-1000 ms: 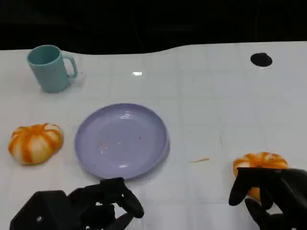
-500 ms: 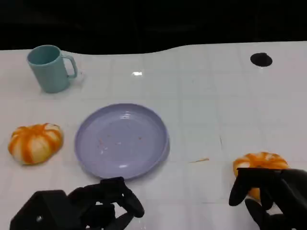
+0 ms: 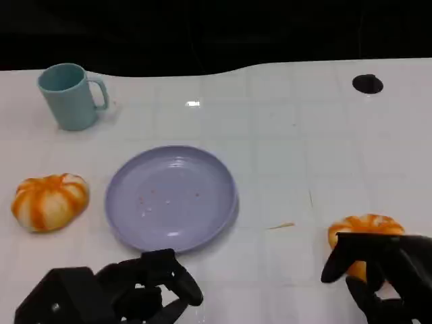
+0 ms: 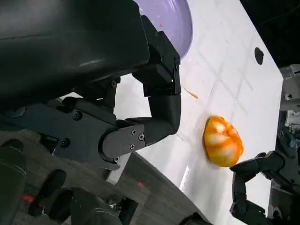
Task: Grasp the bread from the table and place it into the plate.
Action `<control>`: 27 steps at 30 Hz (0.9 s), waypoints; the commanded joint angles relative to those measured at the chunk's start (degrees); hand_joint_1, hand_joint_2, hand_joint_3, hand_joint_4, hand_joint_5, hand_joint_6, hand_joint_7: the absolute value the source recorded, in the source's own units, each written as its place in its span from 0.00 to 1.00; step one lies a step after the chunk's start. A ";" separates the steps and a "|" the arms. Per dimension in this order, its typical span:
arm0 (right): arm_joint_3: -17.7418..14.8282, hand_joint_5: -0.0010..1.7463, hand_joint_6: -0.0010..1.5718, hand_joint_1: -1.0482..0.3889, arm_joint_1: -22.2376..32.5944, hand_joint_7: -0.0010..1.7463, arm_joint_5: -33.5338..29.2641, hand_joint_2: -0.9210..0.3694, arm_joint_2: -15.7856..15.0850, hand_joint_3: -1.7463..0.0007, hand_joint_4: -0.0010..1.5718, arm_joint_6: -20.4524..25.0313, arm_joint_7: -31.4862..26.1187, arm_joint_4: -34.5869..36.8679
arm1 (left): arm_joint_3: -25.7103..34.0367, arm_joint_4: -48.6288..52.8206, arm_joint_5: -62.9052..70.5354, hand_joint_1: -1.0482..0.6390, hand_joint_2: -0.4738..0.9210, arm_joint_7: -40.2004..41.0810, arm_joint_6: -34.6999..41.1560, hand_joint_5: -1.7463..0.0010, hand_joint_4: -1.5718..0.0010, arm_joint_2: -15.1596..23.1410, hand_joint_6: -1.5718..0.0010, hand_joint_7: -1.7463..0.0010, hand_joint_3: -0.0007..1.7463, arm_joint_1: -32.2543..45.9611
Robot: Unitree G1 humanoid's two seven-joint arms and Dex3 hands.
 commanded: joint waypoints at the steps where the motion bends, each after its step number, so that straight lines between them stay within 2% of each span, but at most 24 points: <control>1: -1.54 0.67 0.65 0.66 0.18 0.29 -3.45 0.46 -0.58 0.49 0.55 0.55 -3.10 -1.96 | 0.12 0.19 -0.04 0.42 0.99 -0.35 -0.16 0.00 0.60 0.35 0.63 0.17 0.32 -0.02; 4: -1.80 0.59 0.61 0.59 0.50 0.18 -7.62 0.37 -1.25 0.63 0.49 2.09 -3.58 -3.56 | 0.28 0.14 -0.34 0.43 0.99 -0.37 -0.25 0.00 0.60 0.20 0.63 0.17 0.32 0.12; 5: -1.88 0.54 0.59 0.55 0.63 0.13 -8.65 0.30 -1.28 0.72 0.47 2.78 -3.35 -4.09 | 0.31 0.08 -0.39 0.43 0.99 -0.36 -0.21 0.00 0.60 0.19 0.63 0.17 0.32 0.15; 9: -1.86 0.39 0.52 0.47 0.98 0.03 -13.68 0.14 -1.47 0.92 0.39 7.67 -0.42 -7.35 | 0.20 0.20 0.08 0.42 0.99 -0.36 -0.36 0.00 0.59 0.50 0.63 0.17 0.32 0.03; 10: -1.81 0.36 0.50 0.45 1.02 0.02 -14.90 0.12 -1.67 0.94 0.37 8.94 0.76 -8.34 | 0.20 0.22 0.12 0.42 0.99 -0.39 -0.36 0.00 0.59 0.56 0.63 0.17 0.32 0.02; 18: -1.30 0.24 0.29 0.34 1.16 0.00 -21.28 0.03 -2.77 0.98 0.12 15.88 9.68 -13.82 | 0.41 0.52 -0.28 0.42 0.99 -0.52 -0.29 0.00 0.59 0.48 0.63 0.17 0.32 -0.03; 21: -1.10 0.25 0.21 0.31 1.07 0.00 -22.49 0.02 -3.37 0.99 0.04 18.26 14.86 -15.82 | 0.47 0.51 -0.47 0.42 0.99 -0.54 -0.27 0.00 0.59 0.37 0.63 0.17 0.32 0.03; 27: -0.46 0.27 0.17 0.28 0.36 0.00 -24.33 0.03 -4.06 1.00 0.00 20.47 20.80 -16.90 | 0.27 0.24 -0.18 0.41 0.99 -0.29 0.35 0.00 0.59 0.36 0.63 0.18 0.31 -0.03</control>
